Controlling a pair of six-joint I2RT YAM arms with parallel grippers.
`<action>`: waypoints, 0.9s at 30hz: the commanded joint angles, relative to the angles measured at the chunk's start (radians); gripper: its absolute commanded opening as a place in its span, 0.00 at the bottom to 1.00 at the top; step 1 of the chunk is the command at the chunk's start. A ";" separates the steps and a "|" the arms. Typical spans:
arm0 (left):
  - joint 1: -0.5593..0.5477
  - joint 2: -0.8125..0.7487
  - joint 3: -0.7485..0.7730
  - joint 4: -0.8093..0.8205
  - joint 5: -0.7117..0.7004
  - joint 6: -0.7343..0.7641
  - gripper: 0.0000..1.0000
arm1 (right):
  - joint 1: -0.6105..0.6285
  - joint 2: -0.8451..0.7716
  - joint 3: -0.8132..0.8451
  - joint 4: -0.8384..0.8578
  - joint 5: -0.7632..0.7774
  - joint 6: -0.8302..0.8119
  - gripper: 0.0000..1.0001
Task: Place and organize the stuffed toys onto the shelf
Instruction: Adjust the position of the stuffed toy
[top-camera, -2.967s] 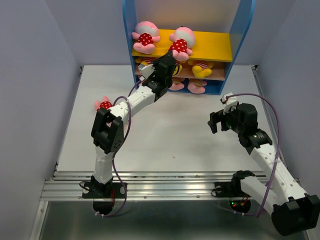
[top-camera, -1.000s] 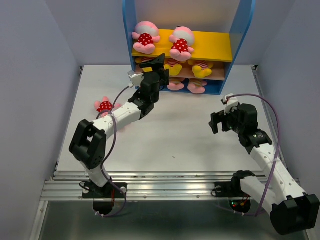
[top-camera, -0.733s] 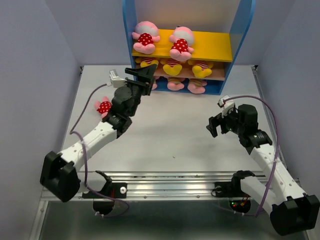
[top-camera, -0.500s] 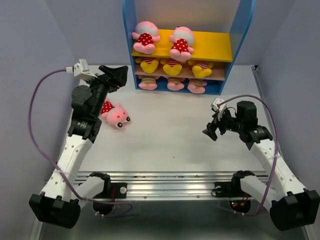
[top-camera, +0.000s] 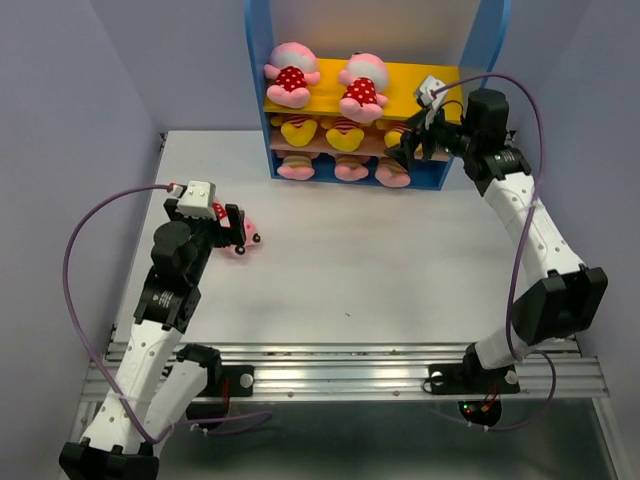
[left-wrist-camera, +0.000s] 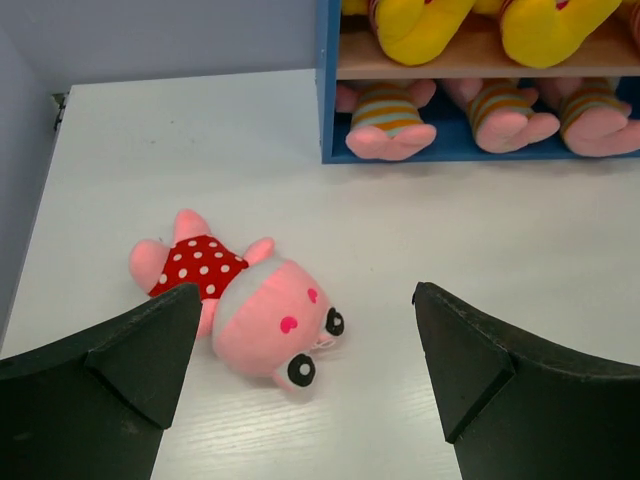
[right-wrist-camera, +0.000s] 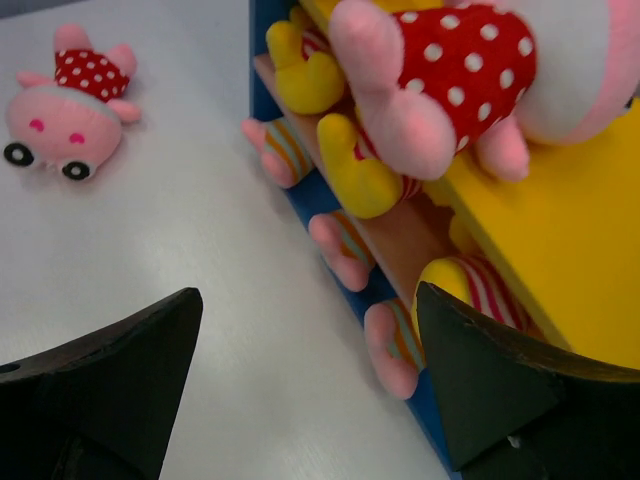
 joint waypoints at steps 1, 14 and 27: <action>-0.001 -0.069 -0.069 0.094 -0.070 0.060 0.99 | 0.027 0.104 0.193 0.128 0.092 0.141 0.91; -0.001 -0.181 -0.143 0.109 -0.153 0.036 0.99 | 0.089 0.304 0.335 0.211 0.241 0.180 0.74; -0.001 -0.179 -0.146 0.111 -0.161 0.039 0.99 | 0.089 0.367 0.368 0.240 0.278 0.089 0.39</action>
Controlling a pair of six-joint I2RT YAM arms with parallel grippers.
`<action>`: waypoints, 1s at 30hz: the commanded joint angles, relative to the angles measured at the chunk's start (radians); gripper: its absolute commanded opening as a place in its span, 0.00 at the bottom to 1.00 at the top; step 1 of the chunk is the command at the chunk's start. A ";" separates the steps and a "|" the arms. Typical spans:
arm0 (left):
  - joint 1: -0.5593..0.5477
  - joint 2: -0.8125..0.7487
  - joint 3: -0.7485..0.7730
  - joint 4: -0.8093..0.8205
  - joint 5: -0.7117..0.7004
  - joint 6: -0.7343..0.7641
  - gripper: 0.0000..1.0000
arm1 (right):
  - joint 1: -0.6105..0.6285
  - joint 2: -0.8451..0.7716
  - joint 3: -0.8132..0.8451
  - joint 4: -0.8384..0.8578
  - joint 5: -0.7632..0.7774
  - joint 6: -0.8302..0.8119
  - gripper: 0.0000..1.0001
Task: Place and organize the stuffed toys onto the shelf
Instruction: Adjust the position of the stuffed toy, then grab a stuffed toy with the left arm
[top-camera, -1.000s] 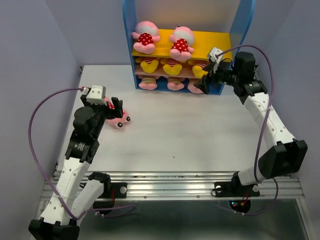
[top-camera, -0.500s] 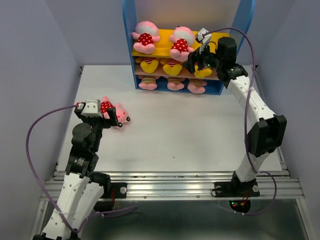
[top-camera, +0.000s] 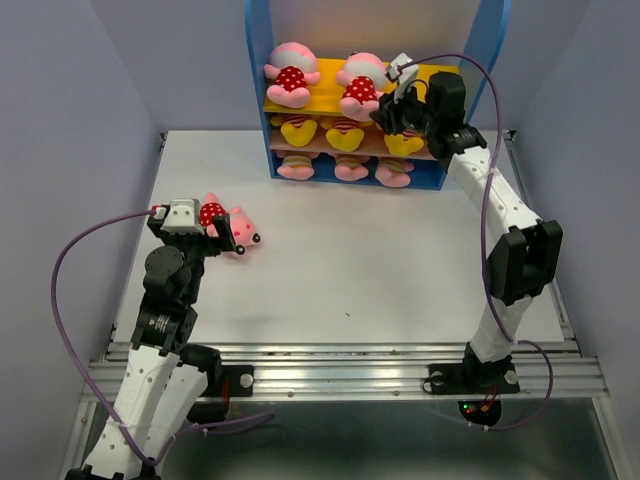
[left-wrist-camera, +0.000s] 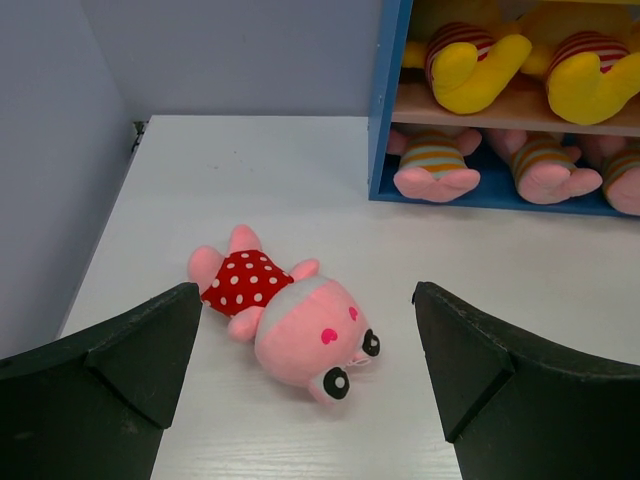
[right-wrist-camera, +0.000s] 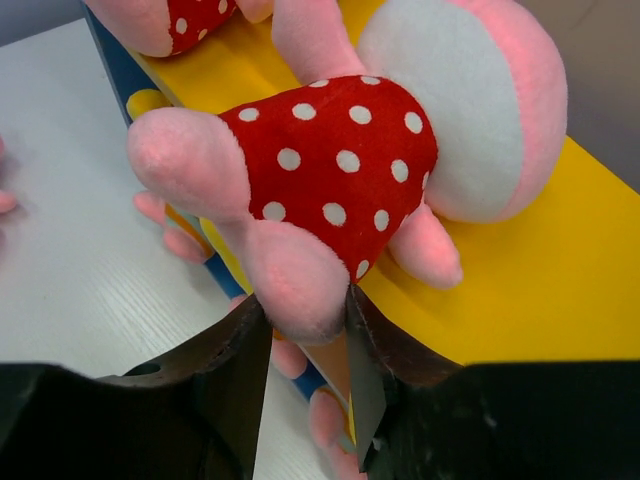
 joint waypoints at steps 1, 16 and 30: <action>-0.001 -0.007 -0.012 0.056 -0.021 0.017 0.99 | -0.001 0.015 0.056 0.081 0.004 -0.041 0.37; -0.001 -0.001 -0.015 0.061 -0.021 0.020 0.99 | -0.001 0.118 0.194 0.083 0.014 -0.060 0.22; -0.001 0.006 -0.015 0.067 -0.008 0.021 0.99 | -0.001 0.095 0.145 0.094 0.036 -0.092 0.65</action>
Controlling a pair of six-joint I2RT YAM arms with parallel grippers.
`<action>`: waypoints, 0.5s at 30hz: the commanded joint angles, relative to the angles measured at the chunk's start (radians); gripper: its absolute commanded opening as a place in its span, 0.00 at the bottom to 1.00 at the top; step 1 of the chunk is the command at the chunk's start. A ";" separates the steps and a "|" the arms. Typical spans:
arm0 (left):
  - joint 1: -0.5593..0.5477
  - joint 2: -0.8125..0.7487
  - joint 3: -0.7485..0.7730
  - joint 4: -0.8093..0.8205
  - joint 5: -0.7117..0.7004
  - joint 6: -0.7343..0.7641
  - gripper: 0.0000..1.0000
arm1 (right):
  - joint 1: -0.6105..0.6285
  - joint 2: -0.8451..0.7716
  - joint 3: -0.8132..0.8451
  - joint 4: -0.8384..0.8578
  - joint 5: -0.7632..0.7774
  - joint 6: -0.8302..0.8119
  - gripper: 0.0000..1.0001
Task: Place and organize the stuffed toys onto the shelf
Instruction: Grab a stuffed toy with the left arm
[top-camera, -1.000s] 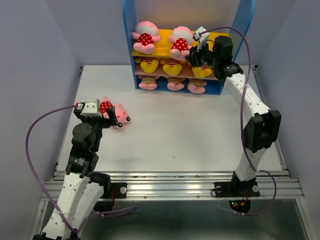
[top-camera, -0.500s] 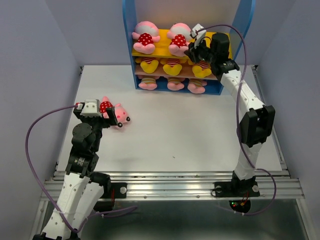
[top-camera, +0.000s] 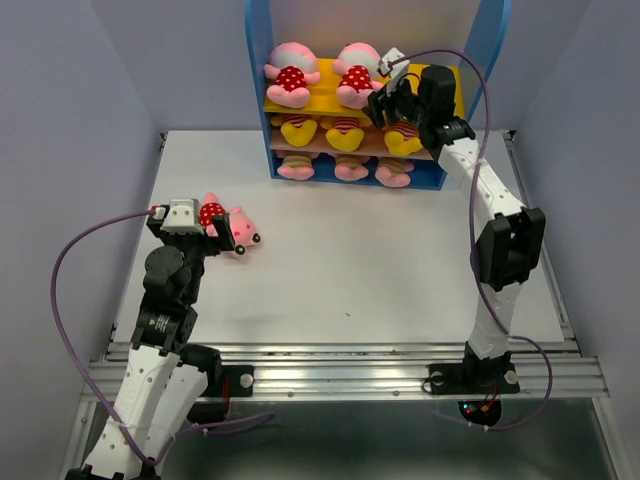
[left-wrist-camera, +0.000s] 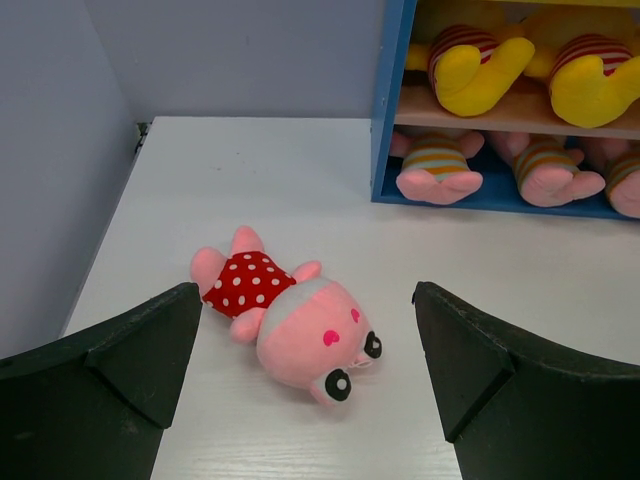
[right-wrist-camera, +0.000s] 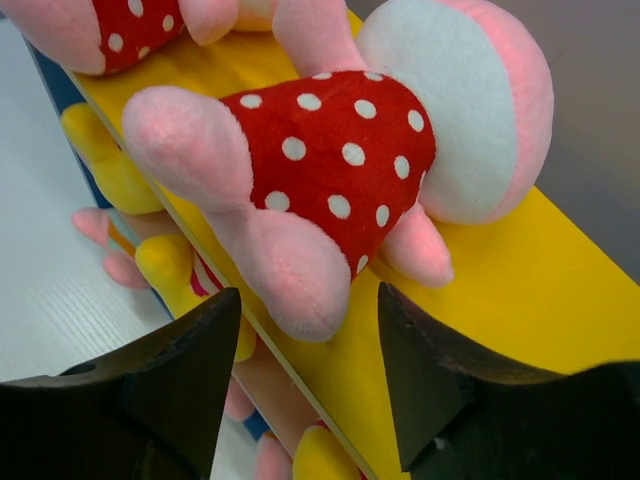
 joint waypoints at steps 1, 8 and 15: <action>-0.001 0.006 -0.015 0.062 0.001 0.020 0.99 | -0.001 -0.058 -0.026 0.071 0.028 -0.016 0.69; -0.001 0.007 -0.018 0.063 0.002 0.019 0.99 | -0.001 -0.118 -0.058 0.080 0.042 0.004 0.90; -0.001 0.024 -0.018 0.072 0.002 -0.001 0.99 | -0.001 -0.268 -0.115 0.039 0.054 0.014 1.00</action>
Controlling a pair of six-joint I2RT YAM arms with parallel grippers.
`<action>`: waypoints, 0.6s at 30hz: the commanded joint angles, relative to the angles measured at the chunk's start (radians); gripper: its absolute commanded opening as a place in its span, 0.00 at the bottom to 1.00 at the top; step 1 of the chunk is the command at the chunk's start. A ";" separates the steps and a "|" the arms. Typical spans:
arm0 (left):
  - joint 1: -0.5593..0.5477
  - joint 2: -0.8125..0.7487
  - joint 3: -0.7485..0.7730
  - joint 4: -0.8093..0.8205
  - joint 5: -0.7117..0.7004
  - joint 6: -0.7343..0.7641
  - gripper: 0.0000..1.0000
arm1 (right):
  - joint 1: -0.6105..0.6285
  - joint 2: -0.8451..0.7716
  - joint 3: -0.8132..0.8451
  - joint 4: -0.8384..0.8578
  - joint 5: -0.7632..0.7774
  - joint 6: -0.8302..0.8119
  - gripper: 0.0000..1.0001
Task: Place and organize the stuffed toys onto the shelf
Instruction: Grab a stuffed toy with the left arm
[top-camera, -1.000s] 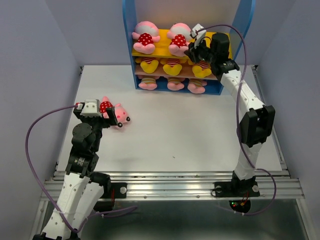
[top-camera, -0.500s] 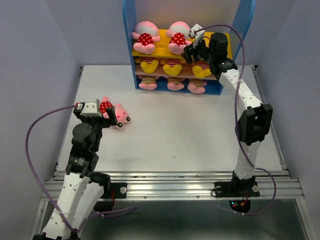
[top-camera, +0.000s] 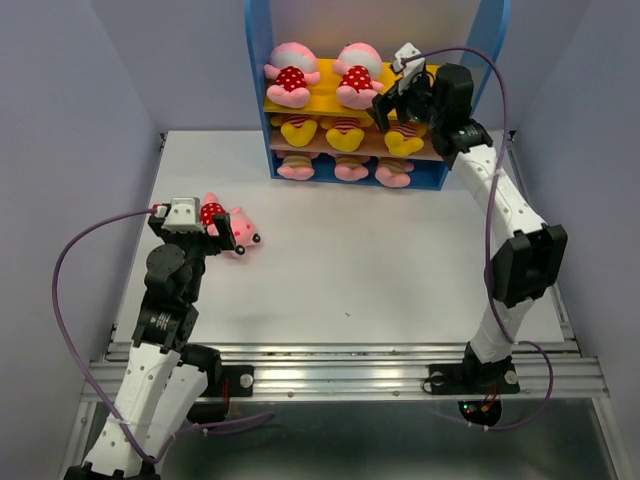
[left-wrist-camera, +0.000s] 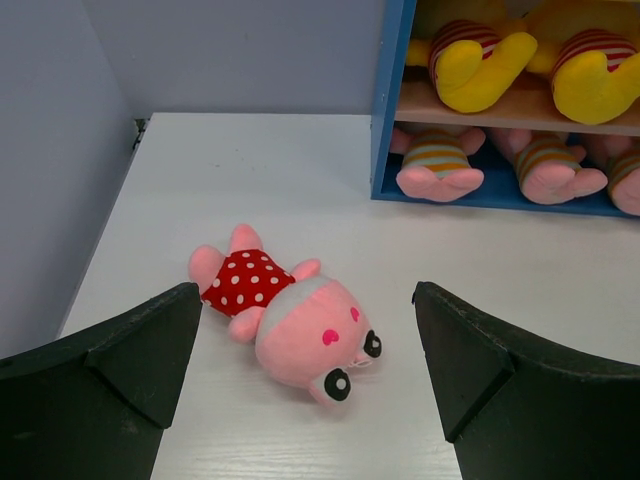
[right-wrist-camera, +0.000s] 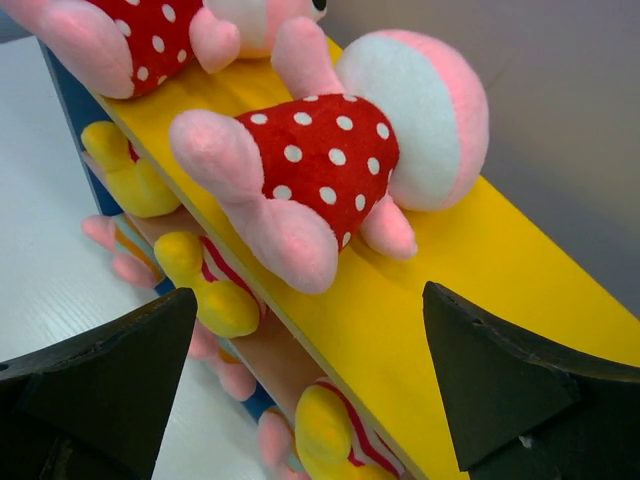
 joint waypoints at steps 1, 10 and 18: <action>0.001 0.017 -0.015 0.069 0.004 -0.009 0.99 | -0.001 -0.178 -0.049 0.018 0.009 0.011 1.00; 0.067 0.185 0.028 0.067 0.133 -0.263 0.99 | -0.001 -0.503 -0.450 -0.259 -0.259 0.003 1.00; 0.358 0.356 -0.049 0.190 0.495 -0.633 0.99 | -0.001 -0.687 -0.936 -0.217 -0.338 -0.023 1.00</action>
